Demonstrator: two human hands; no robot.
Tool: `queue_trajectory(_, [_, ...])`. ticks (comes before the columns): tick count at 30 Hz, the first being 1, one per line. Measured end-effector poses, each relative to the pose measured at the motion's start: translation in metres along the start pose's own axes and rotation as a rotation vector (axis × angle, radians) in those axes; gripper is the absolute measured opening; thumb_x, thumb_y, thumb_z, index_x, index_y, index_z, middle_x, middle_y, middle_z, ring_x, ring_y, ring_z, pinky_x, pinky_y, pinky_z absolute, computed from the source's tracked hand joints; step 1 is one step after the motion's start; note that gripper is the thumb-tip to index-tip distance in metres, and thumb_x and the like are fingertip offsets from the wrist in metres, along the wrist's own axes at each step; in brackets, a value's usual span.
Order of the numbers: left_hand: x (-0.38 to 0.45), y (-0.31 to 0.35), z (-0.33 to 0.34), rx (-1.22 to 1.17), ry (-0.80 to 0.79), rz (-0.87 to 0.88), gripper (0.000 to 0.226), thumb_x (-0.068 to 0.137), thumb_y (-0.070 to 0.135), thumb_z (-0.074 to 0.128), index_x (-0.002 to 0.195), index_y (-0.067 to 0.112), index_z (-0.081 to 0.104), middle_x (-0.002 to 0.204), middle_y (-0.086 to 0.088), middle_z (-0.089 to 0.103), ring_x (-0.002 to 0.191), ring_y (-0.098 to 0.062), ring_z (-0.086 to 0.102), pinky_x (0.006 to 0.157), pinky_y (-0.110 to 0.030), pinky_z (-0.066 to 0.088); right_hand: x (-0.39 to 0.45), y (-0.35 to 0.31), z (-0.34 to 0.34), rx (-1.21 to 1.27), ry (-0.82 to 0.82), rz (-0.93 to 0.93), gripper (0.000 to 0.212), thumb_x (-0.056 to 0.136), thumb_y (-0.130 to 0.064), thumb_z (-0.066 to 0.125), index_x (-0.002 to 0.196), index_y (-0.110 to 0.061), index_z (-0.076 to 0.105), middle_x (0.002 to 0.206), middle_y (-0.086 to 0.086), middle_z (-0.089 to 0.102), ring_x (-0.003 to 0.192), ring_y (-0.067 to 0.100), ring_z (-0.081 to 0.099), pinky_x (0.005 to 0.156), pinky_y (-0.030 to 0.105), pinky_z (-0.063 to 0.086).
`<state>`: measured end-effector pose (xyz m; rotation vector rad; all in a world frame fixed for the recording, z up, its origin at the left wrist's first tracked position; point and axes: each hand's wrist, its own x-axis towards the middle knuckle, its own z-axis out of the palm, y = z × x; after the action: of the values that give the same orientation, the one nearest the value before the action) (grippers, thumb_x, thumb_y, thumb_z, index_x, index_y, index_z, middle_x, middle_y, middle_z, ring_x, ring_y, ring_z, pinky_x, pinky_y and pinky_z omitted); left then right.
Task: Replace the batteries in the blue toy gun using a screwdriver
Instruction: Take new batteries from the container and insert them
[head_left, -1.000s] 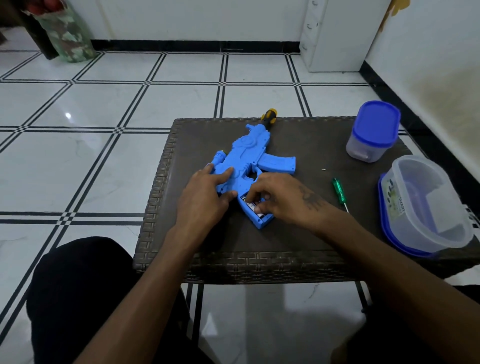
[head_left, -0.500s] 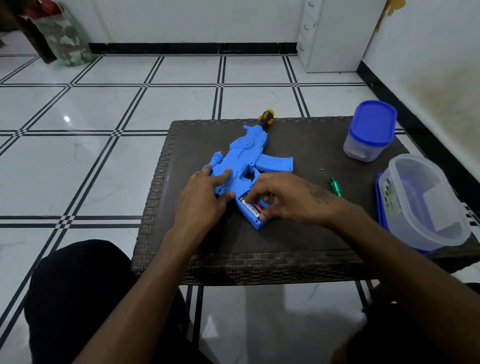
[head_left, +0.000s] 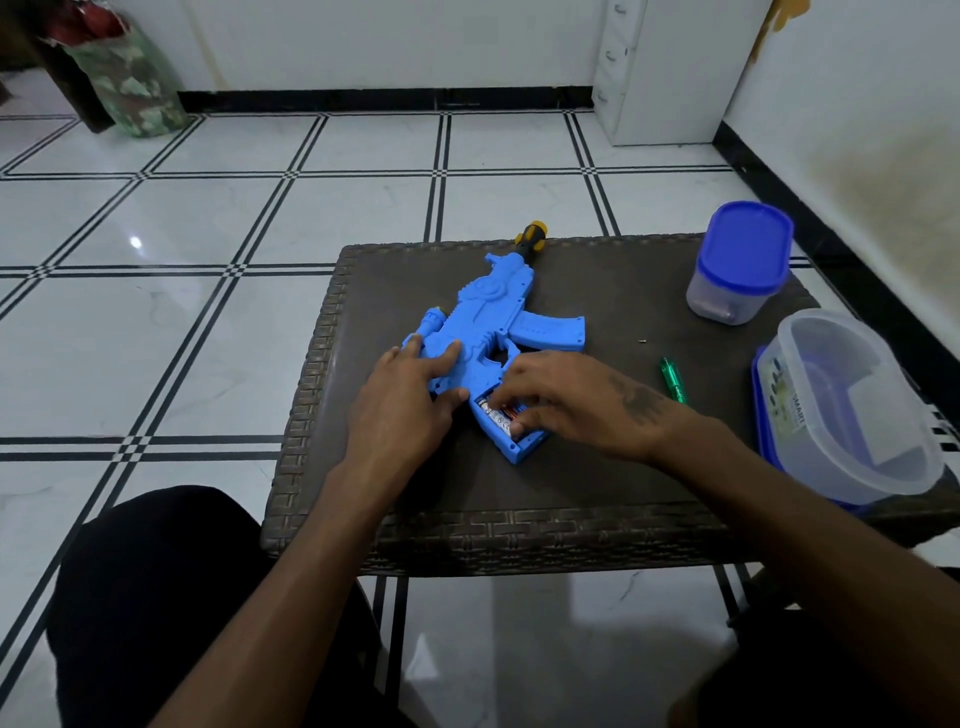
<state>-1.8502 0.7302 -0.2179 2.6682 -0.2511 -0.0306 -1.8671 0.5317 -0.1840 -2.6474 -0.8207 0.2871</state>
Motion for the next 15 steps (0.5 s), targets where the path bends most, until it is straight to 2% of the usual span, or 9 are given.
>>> queue_trajectory(3, [-0.001, 0.000, 0.000, -0.004, -0.001, 0.001, 0.056, 0.092, 0.039, 0.061, 0.144, 0.039, 0.041, 0.158, -0.002, 0.028, 0.146, -0.023, 0.024, 0.111, -0.045, 0.034, -0.005, -0.002, 0.004, 0.052, 0.082, -0.002, 0.024, 0.097, -0.020, 0.058, 0.116, -0.014, 0.071, 0.103, 0.003, 0.068, 0.096, 0.014, 0.057, 0.085, 0.030, 0.043])
queue_trajectory(5, [-0.001, 0.000, 0.000, -0.009, -0.004, -0.001, 0.056, 0.092, 0.039, 0.061, 0.144, 0.040, 0.041, 0.158, -0.002, 0.028, 0.146, -0.023, 0.024, 0.112, -0.045, 0.034, -0.006, -0.005, 0.007, 0.083, 0.130, 0.009, 0.023, 0.098, -0.022, 0.057, 0.113, -0.016, 0.073, 0.097, -0.001, 0.071, 0.086, 0.006, 0.057, 0.079, 0.026, 0.045])
queue_trajectory(7, [-0.001, -0.001, 0.000, -0.009, -0.004, 0.004, 0.055, 0.092, 0.039, 0.061, 0.143, 0.040, 0.041, 0.158, -0.003, 0.028, 0.146, -0.023, 0.024, 0.111, -0.045, 0.034, -0.006, -0.009, 0.010, 0.147, 0.189, 0.053, 0.020, 0.096, -0.030, 0.060, 0.107, -0.021, 0.074, 0.090, -0.007, 0.073, 0.077, 0.000, 0.059, 0.071, 0.019, 0.046])
queue_trajectory(10, [-0.001, 0.000, 0.001, 0.004, 0.005, 0.005, 0.054, 0.092, 0.038, 0.060, 0.143, 0.040, 0.042, 0.158, -0.003, 0.029, 0.145, -0.023, 0.024, 0.109, -0.043, 0.034, -0.002, -0.015, 0.010, 0.228, 0.247, 0.184, 0.022, 0.084, -0.045, 0.072, 0.090, -0.024, 0.076, 0.074, -0.005, 0.071, 0.066, 0.003, 0.061, 0.062, 0.017, 0.047])
queue_trajectory(12, [-0.001, 0.000, 0.001, 0.011, 0.004, 0.004, 0.054, 0.092, 0.039, 0.060, 0.143, 0.040, 0.042, 0.158, -0.002, 0.028, 0.146, -0.022, 0.023, 0.108, -0.042, 0.035, 0.002, -0.017, 0.010, 0.224, 0.243, 0.241, 0.019, 0.079, -0.041, 0.078, 0.084, -0.023, 0.073, 0.070, -0.003, 0.069, 0.065, 0.005, 0.062, 0.059, 0.017, 0.047])
queue_trajectory(15, [-0.001, -0.001, 0.001, 0.009, -0.004, 0.002, 0.054, 0.092, 0.040, 0.060, 0.143, 0.041, 0.041, 0.159, -0.001, 0.027, 0.146, -0.022, 0.022, 0.109, -0.042, 0.034, 0.002, -0.015, 0.007, 0.217, 0.223, 0.315, 0.015, 0.078, -0.027, 0.079, 0.088, -0.023, 0.069, 0.071, -0.007, 0.068, 0.062, 0.000, 0.060, 0.060, 0.017, 0.048])
